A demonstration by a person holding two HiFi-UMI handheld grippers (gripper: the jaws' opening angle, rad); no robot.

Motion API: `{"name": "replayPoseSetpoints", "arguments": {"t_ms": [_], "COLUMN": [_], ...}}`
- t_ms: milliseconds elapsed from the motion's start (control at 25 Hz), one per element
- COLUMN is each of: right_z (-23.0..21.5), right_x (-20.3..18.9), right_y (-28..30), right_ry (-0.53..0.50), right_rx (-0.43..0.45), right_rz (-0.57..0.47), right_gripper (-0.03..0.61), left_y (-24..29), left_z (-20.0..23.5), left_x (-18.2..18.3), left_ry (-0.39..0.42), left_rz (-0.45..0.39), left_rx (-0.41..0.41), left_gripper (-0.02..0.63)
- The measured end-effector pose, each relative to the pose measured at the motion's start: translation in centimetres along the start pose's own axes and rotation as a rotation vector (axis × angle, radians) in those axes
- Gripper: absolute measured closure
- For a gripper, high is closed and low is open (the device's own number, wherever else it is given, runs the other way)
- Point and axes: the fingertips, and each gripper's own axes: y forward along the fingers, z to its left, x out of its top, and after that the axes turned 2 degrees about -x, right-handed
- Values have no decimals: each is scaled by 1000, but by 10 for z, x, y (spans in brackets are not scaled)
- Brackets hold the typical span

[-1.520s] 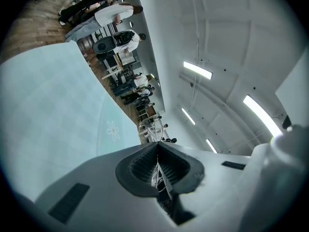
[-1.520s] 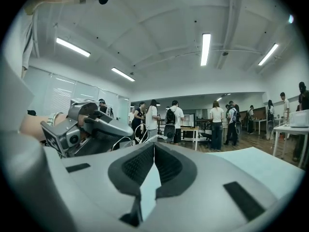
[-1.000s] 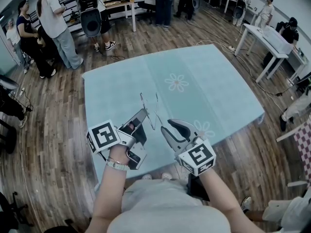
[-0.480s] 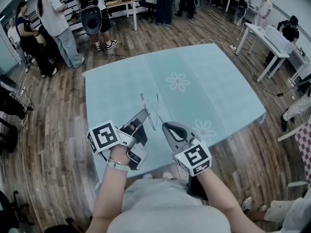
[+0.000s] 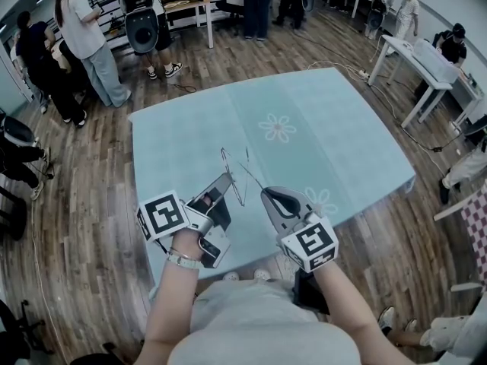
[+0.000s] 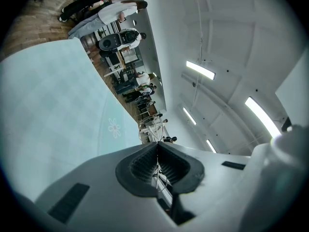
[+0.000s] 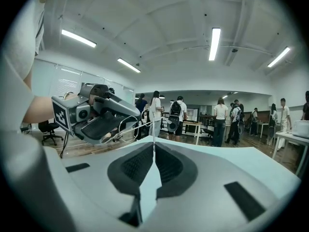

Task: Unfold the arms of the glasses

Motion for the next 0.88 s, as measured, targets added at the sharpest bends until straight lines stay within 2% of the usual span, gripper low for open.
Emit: {"name": "replayPoseSetpoints", "arguments": {"t_ms": [880], "right_z": [-55], "right_x": [-2], "right_y": [0], "right_ry": [-69], "right_rx": [-86], "right_rz": [15], "right_gripper": [555], "left_y": [-2], "left_z": [0], "left_x": [-17], "left_ry": [-28], "left_rz": [61], "left_rx": [-20], "left_gripper": [603]}}
